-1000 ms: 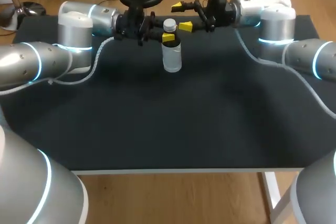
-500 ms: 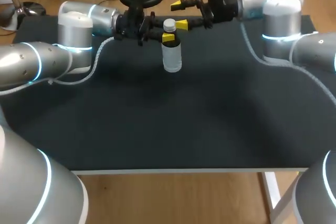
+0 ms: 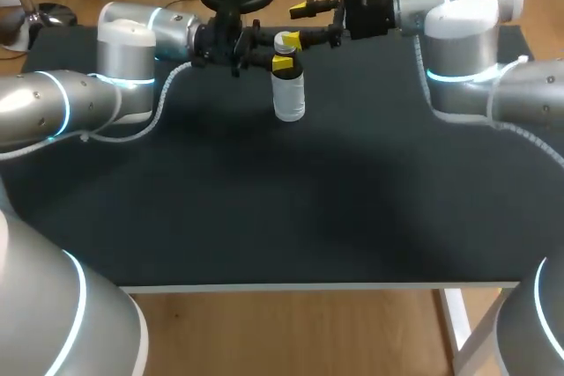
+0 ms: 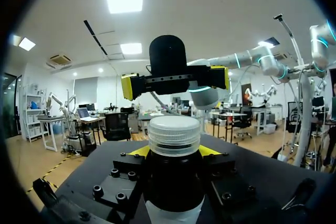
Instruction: Unscrew the bottle cap
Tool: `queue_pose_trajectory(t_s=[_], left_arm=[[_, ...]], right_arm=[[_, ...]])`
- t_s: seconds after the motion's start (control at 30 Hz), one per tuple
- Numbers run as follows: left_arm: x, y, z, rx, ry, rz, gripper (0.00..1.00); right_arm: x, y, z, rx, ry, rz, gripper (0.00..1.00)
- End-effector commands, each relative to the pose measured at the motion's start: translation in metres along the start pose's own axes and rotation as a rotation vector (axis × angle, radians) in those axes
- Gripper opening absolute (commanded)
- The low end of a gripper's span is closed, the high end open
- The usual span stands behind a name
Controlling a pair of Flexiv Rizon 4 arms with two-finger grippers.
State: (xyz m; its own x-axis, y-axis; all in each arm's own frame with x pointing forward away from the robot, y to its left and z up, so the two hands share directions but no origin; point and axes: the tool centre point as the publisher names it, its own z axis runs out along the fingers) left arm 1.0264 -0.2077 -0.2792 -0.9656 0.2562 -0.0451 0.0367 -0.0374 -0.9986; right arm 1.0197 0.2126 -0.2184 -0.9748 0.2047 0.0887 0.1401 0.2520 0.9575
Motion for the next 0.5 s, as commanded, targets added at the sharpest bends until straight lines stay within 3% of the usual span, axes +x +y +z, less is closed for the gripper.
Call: queue_pose_trajectory(t_s=[0.03, 0.5], left_arm=[[-0.002, 0.001, 0.000, 0.002, 0.004, -0.001, 0.00], [-0.002, 0.001, 0.000, 0.002, 0.004, -0.001, 0.00]], right_arm=[[0.003, -0.003, 0.005, -0.015, -0.718, 0.000, 1.00], [-0.002, -0.006, 0.017, -0.021, -0.739, 0.006, 1.00]])
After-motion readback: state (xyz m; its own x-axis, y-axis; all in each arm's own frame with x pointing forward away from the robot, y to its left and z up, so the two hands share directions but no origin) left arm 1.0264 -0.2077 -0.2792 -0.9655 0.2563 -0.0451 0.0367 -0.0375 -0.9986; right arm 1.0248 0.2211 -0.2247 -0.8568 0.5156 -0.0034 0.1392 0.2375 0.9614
